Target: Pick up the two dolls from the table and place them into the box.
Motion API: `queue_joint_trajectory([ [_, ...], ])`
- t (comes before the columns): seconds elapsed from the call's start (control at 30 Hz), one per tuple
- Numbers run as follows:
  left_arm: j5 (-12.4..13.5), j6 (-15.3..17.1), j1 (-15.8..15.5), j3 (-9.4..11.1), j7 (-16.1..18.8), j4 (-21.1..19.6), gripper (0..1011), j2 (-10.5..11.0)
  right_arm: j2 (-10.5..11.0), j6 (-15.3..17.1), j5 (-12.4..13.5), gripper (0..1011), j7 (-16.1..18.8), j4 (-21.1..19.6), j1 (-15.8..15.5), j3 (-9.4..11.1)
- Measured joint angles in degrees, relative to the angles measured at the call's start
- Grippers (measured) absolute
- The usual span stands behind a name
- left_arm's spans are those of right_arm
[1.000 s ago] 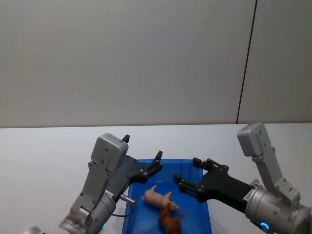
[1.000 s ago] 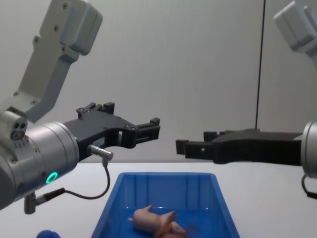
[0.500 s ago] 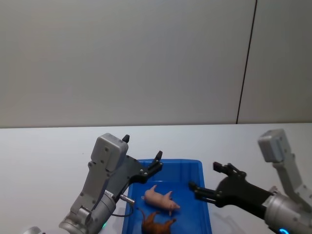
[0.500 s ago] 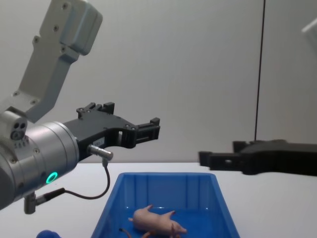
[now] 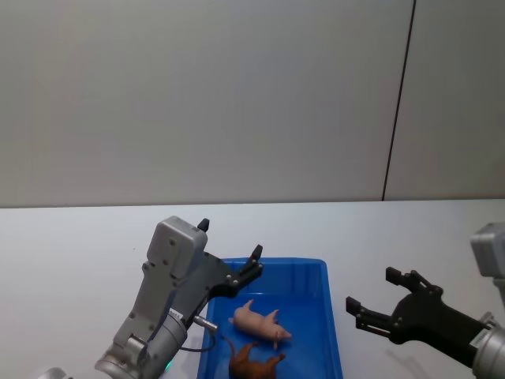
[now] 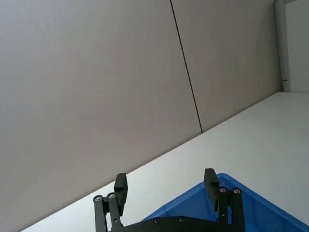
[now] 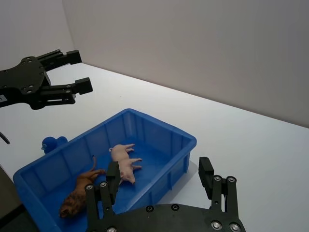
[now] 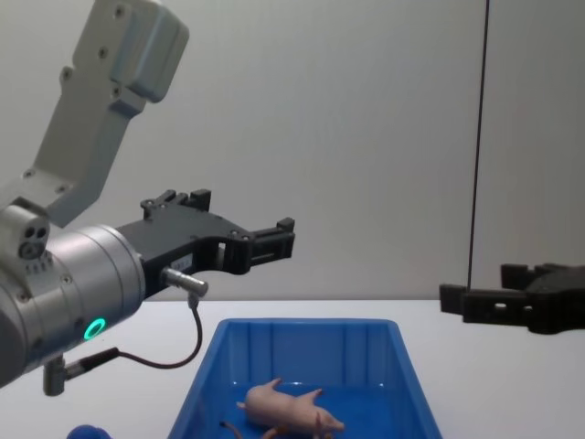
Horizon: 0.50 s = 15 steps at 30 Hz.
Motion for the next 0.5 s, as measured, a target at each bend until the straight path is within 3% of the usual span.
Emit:
queue_joint_trajectory([
  [0.2,0.18,0.66,0.59,-0.16,0.72,-0.71,1002,0.52,0.95,-0.71,0.65,1001,-0.26,-0.44,-0.83,0.54],
  [0.5,-0.67,4.38,4.10,-0.83,5.59,-4.20,1002,3.03,1.84,-1.41,1.27,1001,-0.51,-0.88,-1.65,1.06],
])
